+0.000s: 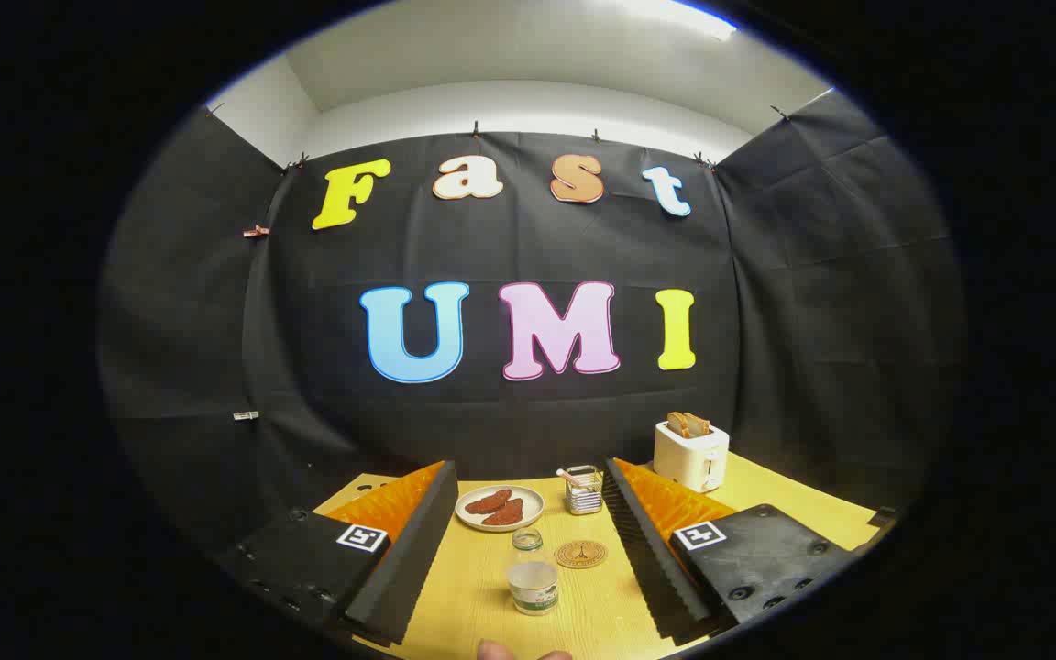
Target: Take the bottle from table, then pour the juice into the cup, finally place the bottle on the coaster
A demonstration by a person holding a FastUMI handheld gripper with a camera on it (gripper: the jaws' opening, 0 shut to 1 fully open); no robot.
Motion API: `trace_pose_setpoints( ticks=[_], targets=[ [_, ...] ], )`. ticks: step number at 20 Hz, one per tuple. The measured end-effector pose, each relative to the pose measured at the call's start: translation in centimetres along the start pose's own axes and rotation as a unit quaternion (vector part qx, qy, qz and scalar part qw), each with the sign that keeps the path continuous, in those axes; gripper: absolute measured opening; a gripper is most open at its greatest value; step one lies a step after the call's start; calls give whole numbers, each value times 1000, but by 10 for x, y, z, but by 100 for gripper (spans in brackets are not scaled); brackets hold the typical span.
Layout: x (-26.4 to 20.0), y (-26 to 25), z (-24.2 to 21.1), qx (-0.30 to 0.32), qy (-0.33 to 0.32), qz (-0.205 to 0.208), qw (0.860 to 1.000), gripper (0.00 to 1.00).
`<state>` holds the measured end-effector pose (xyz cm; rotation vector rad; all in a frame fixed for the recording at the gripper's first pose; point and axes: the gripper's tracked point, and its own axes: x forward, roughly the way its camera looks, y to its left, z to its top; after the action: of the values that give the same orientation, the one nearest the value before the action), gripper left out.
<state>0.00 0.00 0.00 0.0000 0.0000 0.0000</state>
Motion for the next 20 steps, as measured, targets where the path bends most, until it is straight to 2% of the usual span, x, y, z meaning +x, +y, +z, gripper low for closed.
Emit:
trace_pose_setpoints(
  ticks=[20],
  targets=[
    [-4,1,-2,-11,-5,11,1000,97]
  ],
)
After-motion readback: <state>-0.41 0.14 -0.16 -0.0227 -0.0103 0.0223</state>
